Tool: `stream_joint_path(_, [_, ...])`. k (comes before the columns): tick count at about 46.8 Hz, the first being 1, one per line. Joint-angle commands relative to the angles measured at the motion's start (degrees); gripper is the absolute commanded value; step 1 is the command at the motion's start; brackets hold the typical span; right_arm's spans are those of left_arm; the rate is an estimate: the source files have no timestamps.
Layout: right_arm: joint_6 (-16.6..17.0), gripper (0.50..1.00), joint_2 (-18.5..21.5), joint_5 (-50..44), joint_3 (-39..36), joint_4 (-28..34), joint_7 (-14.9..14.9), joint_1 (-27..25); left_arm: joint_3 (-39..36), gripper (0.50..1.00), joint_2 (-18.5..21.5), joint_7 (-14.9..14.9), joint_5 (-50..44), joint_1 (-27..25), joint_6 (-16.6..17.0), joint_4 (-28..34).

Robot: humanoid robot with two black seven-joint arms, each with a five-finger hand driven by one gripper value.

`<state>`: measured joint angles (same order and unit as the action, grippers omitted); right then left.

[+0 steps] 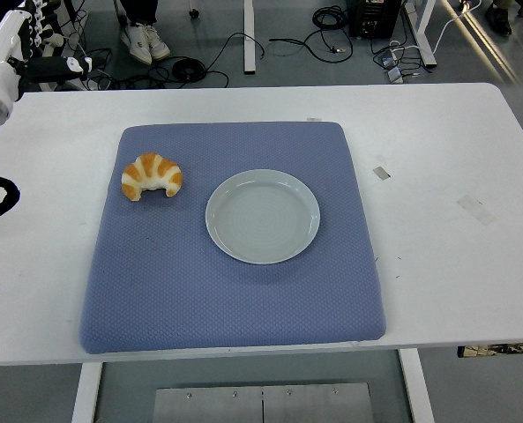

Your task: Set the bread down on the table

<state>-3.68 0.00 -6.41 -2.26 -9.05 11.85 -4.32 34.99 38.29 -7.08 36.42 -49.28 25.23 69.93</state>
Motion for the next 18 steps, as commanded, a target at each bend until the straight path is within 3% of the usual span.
stream_joint_path(1, [-0.01, 1.000, 0.00, 0.00, -0.03, 0.00, 0.01, -0.07, 2.00, 0.957, -0.06, -0.22, 0.06, 1.03, -0.53, 0.03])
stream_joint_path(18, [0.08, 1.000, 0.00, -0.18, -0.03, -0.79, 0.01, 0.46, 3.06, 0.958, 0.38, -0.13, -0.12, 2.09, -0.88, 0.03])
